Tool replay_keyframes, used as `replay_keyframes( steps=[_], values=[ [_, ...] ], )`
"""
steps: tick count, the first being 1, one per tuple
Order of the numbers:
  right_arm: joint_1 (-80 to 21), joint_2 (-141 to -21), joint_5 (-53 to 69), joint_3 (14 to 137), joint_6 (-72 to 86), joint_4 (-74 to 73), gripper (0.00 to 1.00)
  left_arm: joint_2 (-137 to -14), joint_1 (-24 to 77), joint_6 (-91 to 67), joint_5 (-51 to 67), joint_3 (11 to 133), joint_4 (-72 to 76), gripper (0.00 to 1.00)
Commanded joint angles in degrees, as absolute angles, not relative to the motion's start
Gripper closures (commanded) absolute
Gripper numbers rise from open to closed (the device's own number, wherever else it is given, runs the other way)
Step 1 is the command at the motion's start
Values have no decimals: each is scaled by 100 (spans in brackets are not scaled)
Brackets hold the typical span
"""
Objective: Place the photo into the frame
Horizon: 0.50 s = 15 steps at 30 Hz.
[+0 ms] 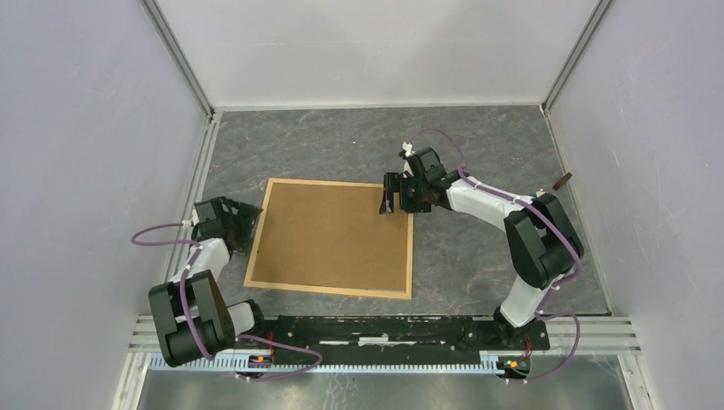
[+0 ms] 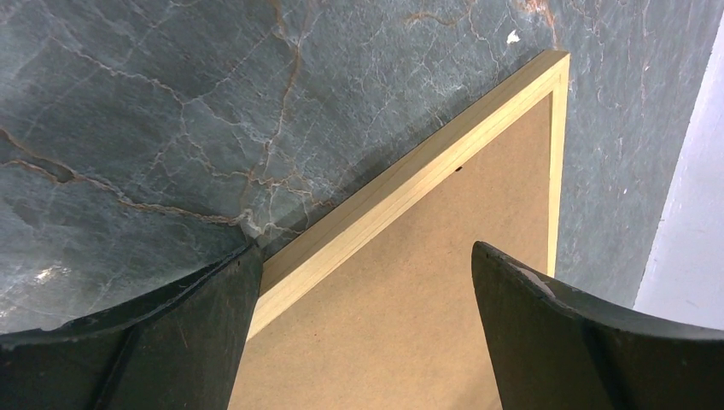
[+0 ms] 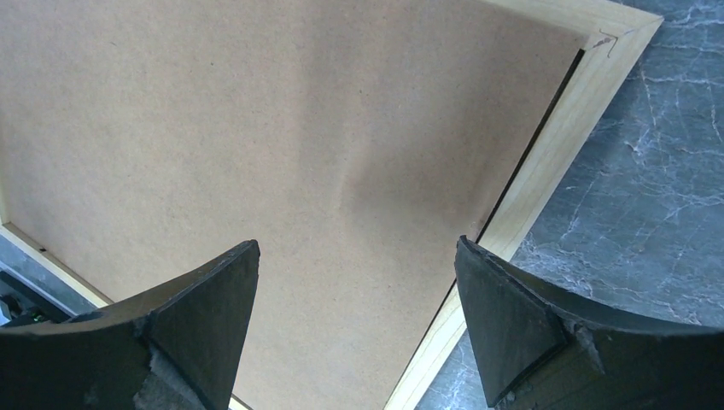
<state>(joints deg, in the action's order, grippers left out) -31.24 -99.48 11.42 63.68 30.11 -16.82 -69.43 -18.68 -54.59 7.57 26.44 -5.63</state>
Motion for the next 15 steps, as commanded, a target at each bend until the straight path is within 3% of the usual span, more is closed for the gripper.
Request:
replay_keyframes(
  steps=[1, 15],
  values=[
    [-3144, -9695, 1027, 6166, 2810, -1701, 10, -6934, -1876, -5292, 526, 2408, -1215, 0],
    [-3173, -8683, 1603, 4406, 3652, -642, 21, -6885, -1871, -5344, 511, 2320, -1270, 0]
  ],
)
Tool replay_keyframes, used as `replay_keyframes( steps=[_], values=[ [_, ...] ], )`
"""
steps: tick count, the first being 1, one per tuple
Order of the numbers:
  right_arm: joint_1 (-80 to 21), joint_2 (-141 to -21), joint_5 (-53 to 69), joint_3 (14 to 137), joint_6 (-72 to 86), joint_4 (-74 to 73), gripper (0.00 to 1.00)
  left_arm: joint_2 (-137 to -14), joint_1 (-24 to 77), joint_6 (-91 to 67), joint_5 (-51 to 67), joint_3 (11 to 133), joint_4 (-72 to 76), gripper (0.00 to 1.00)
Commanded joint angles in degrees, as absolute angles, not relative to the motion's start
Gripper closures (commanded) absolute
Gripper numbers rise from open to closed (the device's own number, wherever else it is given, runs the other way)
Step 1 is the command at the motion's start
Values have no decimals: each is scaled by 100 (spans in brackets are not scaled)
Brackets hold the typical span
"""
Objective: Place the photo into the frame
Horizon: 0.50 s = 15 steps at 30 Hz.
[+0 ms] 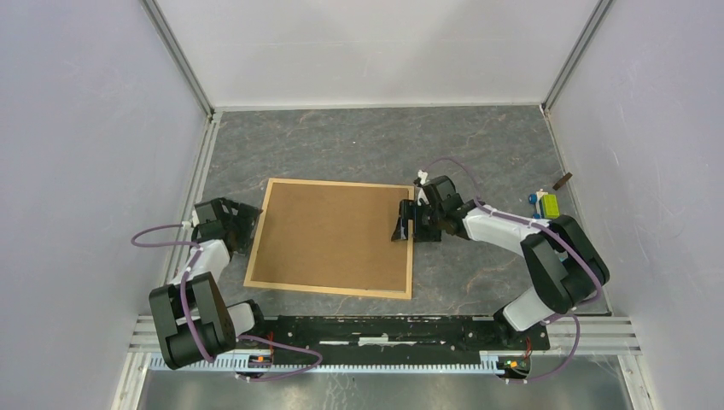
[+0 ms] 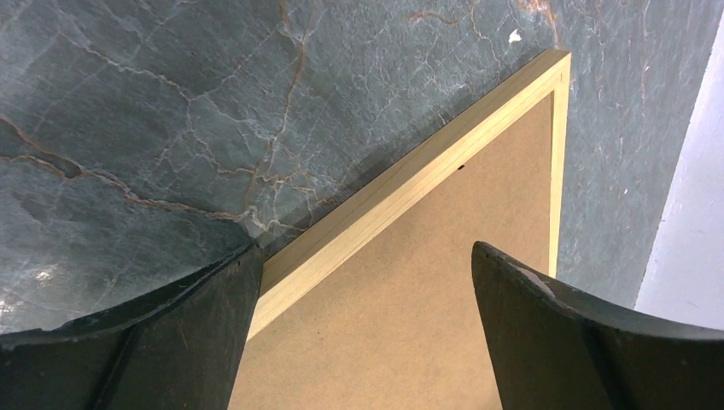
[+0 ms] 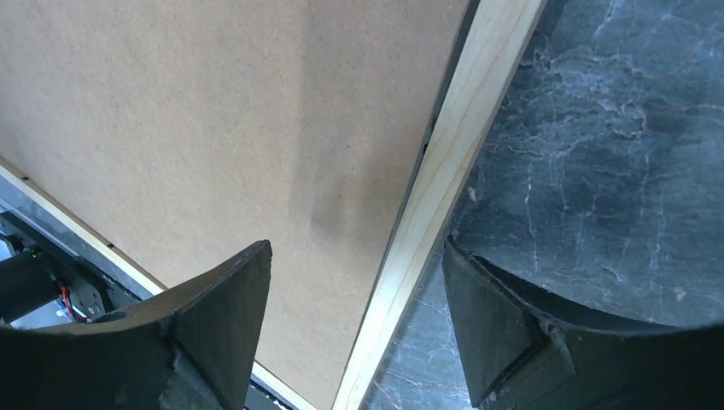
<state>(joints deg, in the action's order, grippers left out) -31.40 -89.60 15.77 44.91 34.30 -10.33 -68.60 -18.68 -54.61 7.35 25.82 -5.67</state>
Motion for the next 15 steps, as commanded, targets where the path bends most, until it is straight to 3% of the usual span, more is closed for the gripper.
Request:
replay_keyframes(
  steps=[1, 7, 15],
  values=[
    [-3172, -8621, 1527, 4435, 3598, -748, 23, -6882, -1875, -5335, 510, 2312, -1268, 0],
    [-3235, -8124, 1447, 4283, 3616, -983, 24, -6865, -1865, -5326, 476, 2300, -1266, 0],
    [-3302, -8056, 1899, 3518, 4199, -181, 35, -6856, -1868, -5295, 457, 2312, -1291, 0]
  ],
)
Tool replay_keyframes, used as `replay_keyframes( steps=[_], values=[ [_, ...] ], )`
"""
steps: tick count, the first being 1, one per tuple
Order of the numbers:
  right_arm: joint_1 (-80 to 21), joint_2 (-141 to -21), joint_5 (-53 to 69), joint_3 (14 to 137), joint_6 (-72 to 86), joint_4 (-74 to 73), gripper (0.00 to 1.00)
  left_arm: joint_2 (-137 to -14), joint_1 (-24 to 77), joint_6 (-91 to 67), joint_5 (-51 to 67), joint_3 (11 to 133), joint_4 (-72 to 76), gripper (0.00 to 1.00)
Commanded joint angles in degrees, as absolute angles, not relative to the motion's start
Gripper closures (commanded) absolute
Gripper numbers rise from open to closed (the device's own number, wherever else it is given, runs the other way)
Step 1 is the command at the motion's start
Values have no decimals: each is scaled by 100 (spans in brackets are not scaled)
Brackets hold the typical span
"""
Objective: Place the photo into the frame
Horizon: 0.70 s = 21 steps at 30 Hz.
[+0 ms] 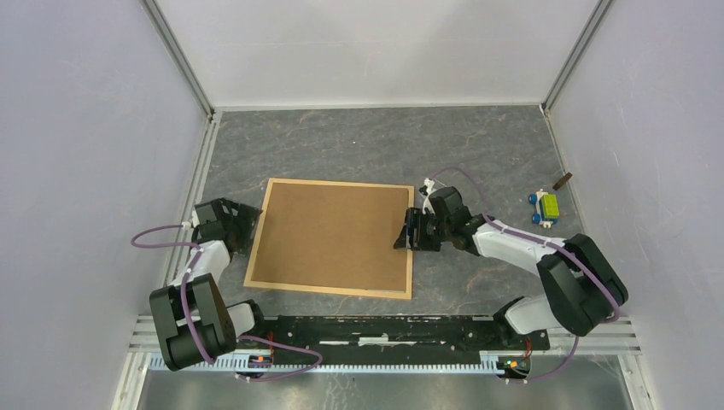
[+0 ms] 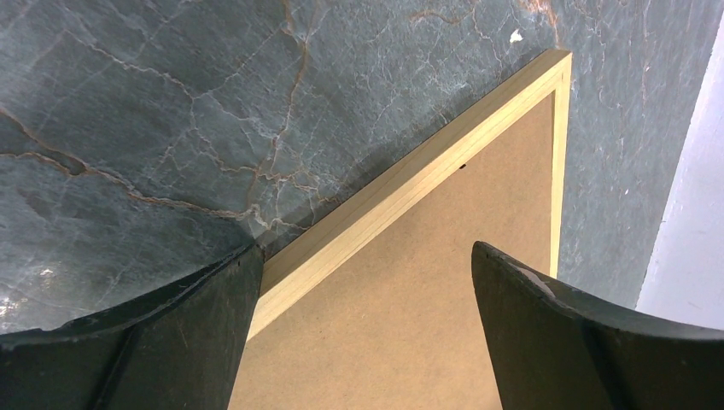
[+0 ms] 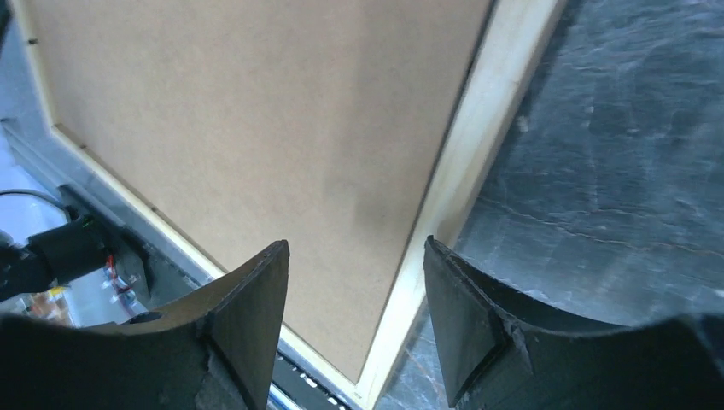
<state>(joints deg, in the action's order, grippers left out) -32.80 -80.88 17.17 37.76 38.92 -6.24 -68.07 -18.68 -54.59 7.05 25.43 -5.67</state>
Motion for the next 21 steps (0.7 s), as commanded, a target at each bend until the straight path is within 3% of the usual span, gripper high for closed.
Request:
replay_keyframes(
  steps=[1, 13, 21],
  values=[
    [-3307, -8080, 1920, 3482, 4228, -135, 35, -6864, -1872, -5291, 459, 2312, -1299, 0],
    [-3496, -8152, 2670, 2643, 5694, 2163, 37, -6827, -1873, -5534, 697, 1981, -1247, 0],
    [-3624, -7908, 2555, 2637, 5825, 2141, 37, -6629, -1872, -5535, 700, 1884, -1310, 0]
  ],
)
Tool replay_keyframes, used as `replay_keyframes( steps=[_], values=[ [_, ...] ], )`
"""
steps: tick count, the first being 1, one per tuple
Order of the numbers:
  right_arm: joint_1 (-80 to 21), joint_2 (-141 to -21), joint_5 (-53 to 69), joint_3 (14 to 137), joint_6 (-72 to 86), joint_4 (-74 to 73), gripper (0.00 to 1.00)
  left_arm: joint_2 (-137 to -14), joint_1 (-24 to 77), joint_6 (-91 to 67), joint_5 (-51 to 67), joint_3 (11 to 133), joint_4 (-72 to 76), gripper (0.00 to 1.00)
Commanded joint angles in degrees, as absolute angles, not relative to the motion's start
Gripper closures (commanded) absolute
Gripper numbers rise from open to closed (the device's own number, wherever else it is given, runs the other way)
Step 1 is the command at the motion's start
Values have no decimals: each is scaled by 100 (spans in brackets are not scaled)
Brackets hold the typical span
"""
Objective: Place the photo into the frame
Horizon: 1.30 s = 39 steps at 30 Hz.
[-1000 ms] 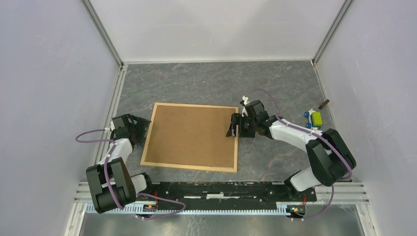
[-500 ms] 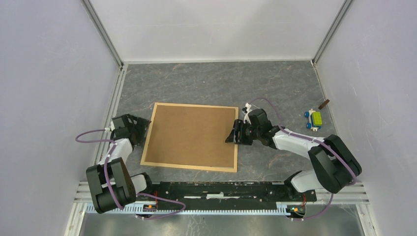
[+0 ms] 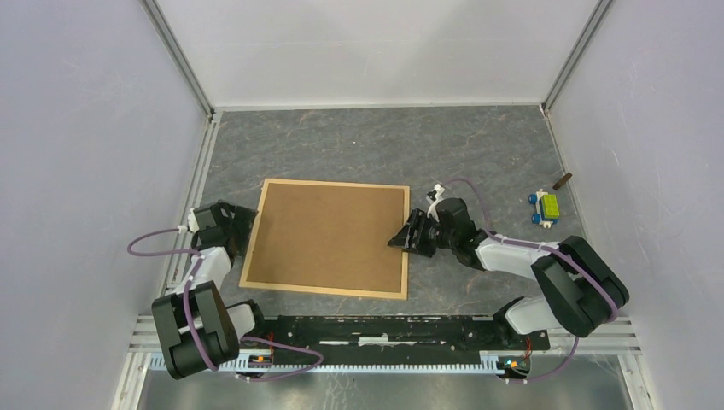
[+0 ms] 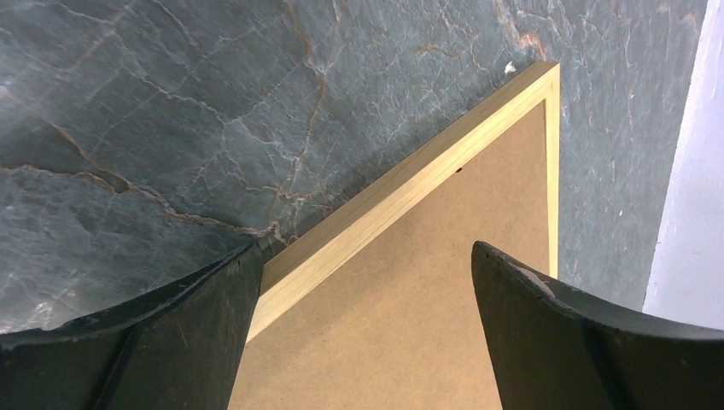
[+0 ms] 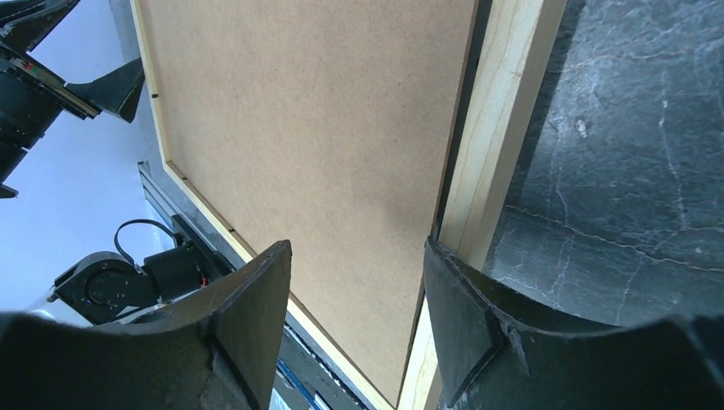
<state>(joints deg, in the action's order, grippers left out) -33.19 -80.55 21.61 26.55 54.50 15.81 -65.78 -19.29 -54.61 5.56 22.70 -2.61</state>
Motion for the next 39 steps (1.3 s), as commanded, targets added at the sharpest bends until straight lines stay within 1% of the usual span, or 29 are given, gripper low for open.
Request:
replay_keyframes(
  steps=[1, 6, 8, 11, 14, 17, 24, 26, 29, 32, 35, 39],
  values=[
    [-3644, -7867, 2561, 2646, 5837, 2153, 37, -6616, -1872, -5544, 715, 1873, -1299, 0],
    [-3709, -7682, 2494, 2847, 5659, 1916, 37, -6537, -1866, -5529, 691, 1889, -1369, 0],
    [-3725, -7722, 2295, 3064, 5337, 1334, 35, -6510, -1871, -5537, 683, 1886, -1384, 0],
    [-3727, -7910, 1993, 3418, 4609, 272, 26, -6488, -1872, -5521, 652, 1919, -1437, 0],
    [-3735, -7760, 1770, 3495, 4167, 16, 16, -6417, -1866, -5379, 514, 2048, -1574, 0],
    [-3667, -7719, 1337, 3886, 3683, -659, 11, -6212, -1869, -5237, 336, 2209, -1686, 0],
    [-2973, -8417, 1418, 4600, 3289, -399, 12, -6181, -1839, -4863, 18, 2878, -1792, 0],
    [-2838, -8717, 1508, 4847, 3251, -236, 13, -6263, -1802, -4765, -328, 3087, -1746, 0],
    [-2722, -9236, 1725, 5185, 3213, -82, 17, -6572, -1802, -4706, -538, 3447, -1644, 0],
    [-2653, -9612, 1943, 5395, 3286, 206, 21, -7121, -1797, -4789, -256, 3617, -1102, 0],
    [-2631, -9887, 2044, 5551, 3326, 279, 26, -7710, -1778, -4817, -31, 3841, -914, 0],
    [-2602, -9999, 1979, 5563, 3316, 307, 27, -8154, -1771, -4855, 444, 3856, -735, 0]
  ],
)
